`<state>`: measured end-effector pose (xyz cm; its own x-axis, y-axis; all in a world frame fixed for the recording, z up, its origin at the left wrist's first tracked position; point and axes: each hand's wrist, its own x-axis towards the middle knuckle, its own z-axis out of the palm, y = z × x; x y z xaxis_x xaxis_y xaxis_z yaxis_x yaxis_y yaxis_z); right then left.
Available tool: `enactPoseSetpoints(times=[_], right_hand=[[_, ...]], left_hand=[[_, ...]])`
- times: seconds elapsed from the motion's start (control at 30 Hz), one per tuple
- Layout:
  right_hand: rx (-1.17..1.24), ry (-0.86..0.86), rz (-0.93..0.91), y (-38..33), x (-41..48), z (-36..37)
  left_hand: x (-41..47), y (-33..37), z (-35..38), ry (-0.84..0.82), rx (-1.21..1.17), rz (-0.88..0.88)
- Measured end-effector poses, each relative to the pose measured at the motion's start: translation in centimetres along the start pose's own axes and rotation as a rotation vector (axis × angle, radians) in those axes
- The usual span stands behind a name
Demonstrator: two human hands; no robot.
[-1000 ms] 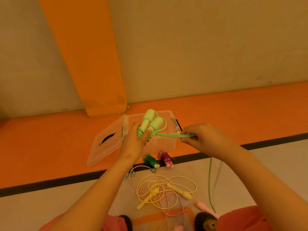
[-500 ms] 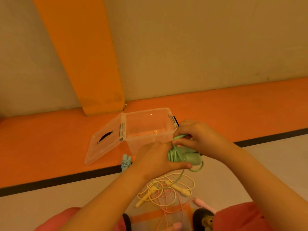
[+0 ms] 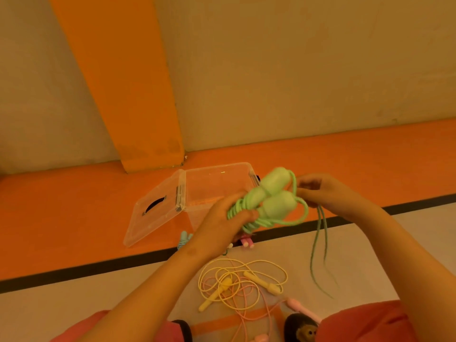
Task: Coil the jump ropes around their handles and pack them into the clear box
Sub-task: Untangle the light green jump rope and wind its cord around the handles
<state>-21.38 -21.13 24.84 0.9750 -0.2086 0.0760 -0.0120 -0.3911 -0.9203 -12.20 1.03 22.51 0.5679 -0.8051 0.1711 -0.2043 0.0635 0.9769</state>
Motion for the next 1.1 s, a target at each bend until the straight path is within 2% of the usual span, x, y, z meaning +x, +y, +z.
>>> enactPoseSetpoints(times=[0.13,0.27,0.37,0.5,0.6,0.7,0.77,0.97,1.1], right_hand=[[-0.156,0.063,-0.036,0.0,-0.1,0.1],[-0.367,0.069,-0.029,0.4,-0.1,0.6],[-0.493,0.090,-0.058,0.1,-0.2,1.1],[-0.750,0.036,-0.149,-1.3,-0.7,2.6],[-0.948,0.064,-0.293,-2.2,-0.9,3.7],[-0.983,0.067,-0.535,-3.1,-0.8,5.1],[-0.996,0.073,-0.616,-3.5,-0.8,5.4],[-0.862,-0.016,-0.521,-3.4,-0.6,5.4],[-0.796,-0.091,-0.515,-3.3,-0.6,6.2]], left_hand=[[0.9,0.4,-1.3,0.116,-0.237,-0.054],[1.3,0.4,-1.8,0.111,-0.380,-0.067],[1.9,0.2,-2.4,0.199,-0.394,-0.135],[2.5,-0.9,-3.1,0.359,-0.327,-0.221],[2.3,-1.6,-3.3,0.395,-0.268,-0.310],[2.0,-1.9,-2.7,0.349,-0.068,-0.271],[1.8,-1.9,-2.1,0.288,0.106,-0.196],[1.1,-2.2,-0.7,0.097,0.418,-0.209],[0.9,-2.2,0.0,0.028,0.363,-0.335]])
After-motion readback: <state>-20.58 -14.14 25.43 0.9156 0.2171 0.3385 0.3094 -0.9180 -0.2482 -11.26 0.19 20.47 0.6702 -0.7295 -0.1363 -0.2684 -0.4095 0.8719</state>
